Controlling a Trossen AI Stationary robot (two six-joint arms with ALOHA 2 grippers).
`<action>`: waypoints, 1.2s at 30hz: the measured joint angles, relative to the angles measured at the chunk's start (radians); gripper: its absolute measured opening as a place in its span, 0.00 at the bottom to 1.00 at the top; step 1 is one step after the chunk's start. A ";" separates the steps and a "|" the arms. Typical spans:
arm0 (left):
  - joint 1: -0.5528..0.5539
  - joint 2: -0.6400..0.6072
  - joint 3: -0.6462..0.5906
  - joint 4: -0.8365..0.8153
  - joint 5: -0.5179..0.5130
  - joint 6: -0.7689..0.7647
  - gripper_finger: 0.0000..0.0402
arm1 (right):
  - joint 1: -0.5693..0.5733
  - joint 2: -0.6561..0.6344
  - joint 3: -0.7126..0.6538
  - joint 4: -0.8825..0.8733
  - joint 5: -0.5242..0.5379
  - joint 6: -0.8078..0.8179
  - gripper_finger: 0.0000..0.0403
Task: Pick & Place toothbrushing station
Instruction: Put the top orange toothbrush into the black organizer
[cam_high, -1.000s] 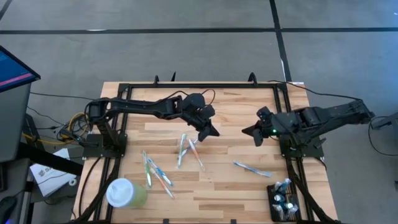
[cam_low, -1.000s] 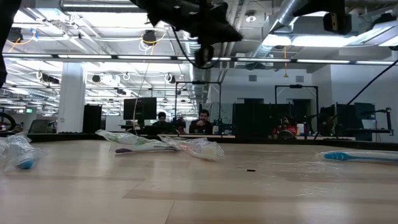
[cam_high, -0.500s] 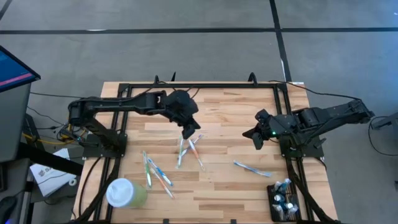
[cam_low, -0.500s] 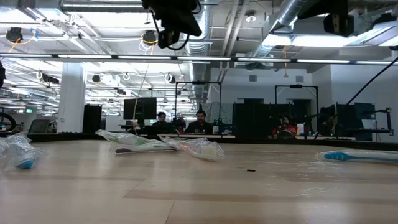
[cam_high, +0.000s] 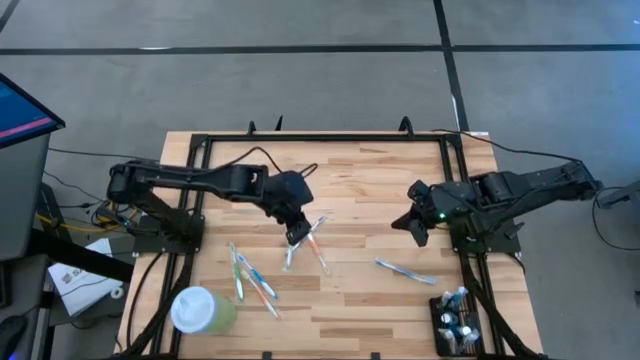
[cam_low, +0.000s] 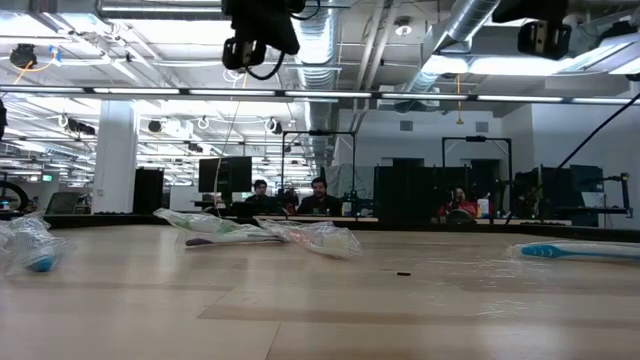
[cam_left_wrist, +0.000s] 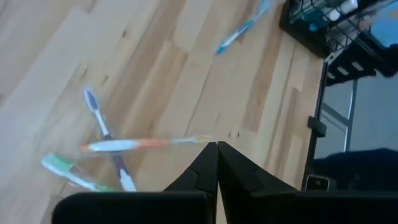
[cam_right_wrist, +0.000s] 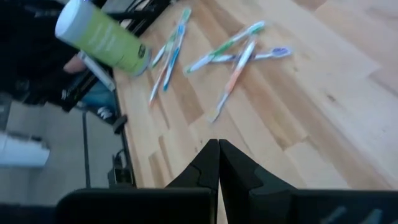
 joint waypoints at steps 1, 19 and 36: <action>-0.002 0.006 0.000 -0.001 -0.014 -0.013 0.00 | -0.005 0.000 0.000 -0.004 -0.021 -0.015 0.00; -0.047 0.243 -0.001 0.003 -0.083 -0.101 0.00 | 0.014 0.000 0.000 -0.066 -0.214 -0.195 0.00; -0.069 0.235 0.000 0.002 -0.075 0.641 0.16 | 0.055 0.000 0.000 -0.068 -0.213 -0.223 0.00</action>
